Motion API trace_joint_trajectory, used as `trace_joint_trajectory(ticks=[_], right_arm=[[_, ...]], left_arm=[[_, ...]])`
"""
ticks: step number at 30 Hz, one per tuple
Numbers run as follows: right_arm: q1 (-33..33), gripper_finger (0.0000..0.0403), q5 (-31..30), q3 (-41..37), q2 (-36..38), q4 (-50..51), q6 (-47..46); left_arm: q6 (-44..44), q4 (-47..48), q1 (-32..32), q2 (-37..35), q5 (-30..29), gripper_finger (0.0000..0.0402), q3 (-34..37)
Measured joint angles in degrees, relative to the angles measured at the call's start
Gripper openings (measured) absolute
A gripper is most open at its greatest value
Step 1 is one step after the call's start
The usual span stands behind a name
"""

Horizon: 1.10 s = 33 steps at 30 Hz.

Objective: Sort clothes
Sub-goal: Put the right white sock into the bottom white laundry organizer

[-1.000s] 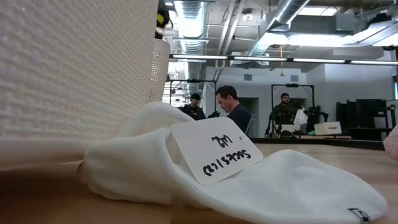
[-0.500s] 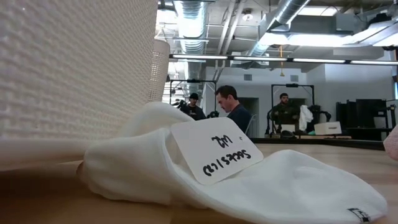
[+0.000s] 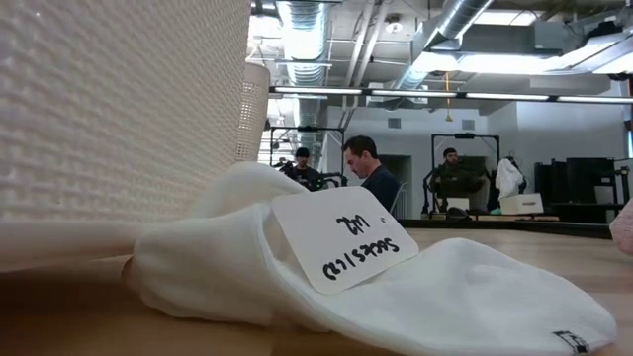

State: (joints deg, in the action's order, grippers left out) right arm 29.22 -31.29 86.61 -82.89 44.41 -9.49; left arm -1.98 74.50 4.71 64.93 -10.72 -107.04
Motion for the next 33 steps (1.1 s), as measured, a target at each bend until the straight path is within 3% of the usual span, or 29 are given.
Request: trace_joint_trajectory(ticks=[9,18,24,33], right_arm=[[5.09,0.0193,1.47,0.0,0.0,2.13,-1.85],[10.75,0.0193,1.67,0.0,0.0,8.97,-10.79],[14.13,0.0193,1.66,0.0,0.0,12.43,-18.58],[18.49,0.0193,2.71,-0.04,-4.86,19.12,-31.0]], left_arm=[[-1.17,-14.22,14.76,-1.95,-2.31,0.0205,17.77],[2.73,-33.21,24.66,-1.94,-2.29,0.0205,29.2],[6.49,-46.17,29.43,-1.95,-2.14,0.0205,35.1],[7.94,-55.94,32.08,-1.93,-3.2,0.0205,42.68]])
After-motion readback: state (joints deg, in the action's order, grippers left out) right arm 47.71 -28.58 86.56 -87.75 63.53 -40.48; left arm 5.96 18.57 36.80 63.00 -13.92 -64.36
